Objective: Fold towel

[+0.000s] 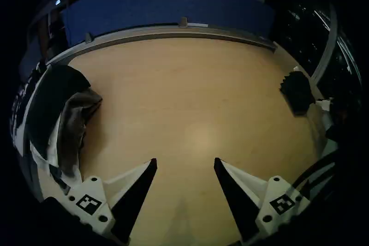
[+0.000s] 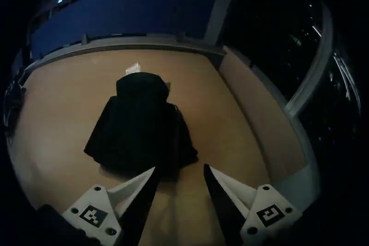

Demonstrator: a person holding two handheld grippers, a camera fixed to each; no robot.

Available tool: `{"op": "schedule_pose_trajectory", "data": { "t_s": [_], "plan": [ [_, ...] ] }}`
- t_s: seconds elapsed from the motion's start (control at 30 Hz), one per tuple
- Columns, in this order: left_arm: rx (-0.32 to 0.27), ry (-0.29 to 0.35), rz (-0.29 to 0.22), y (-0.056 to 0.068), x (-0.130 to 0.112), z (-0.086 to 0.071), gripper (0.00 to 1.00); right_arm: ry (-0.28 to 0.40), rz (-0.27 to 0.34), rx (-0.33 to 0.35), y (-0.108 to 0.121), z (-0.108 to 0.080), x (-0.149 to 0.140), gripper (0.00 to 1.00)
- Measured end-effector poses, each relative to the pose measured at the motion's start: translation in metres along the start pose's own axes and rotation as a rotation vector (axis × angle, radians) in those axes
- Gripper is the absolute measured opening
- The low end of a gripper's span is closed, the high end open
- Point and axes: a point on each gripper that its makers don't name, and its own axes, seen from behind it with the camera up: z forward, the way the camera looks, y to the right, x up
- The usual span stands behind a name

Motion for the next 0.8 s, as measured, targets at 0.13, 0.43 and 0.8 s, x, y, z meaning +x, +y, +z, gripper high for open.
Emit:
{"op": "schedule_pose_trajectory", "data": {
  "t_s": [0.13, 0.43, 0.8],
  "plan": [
    [-0.001, 0.001, 0.000, 0.000, 0.001, 0.000, 0.92, -0.001, 0.003, -0.008, 0.004, -0.003, -0.002, 0.71],
    [-0.003, 0.003, 0.001, 0.001, 0.004, -0.001, 0.92, 0.028, 0.009, 0.003, 0.004, -0.009, 0.010, 0.71],
    [0.000, 0.004, -0.004, 0.001, 0.001, -0.002, 0.92, 0.109, -0.026, 0.081, -0.029, 0.000, 0.057, 0.72]
  ]
}}
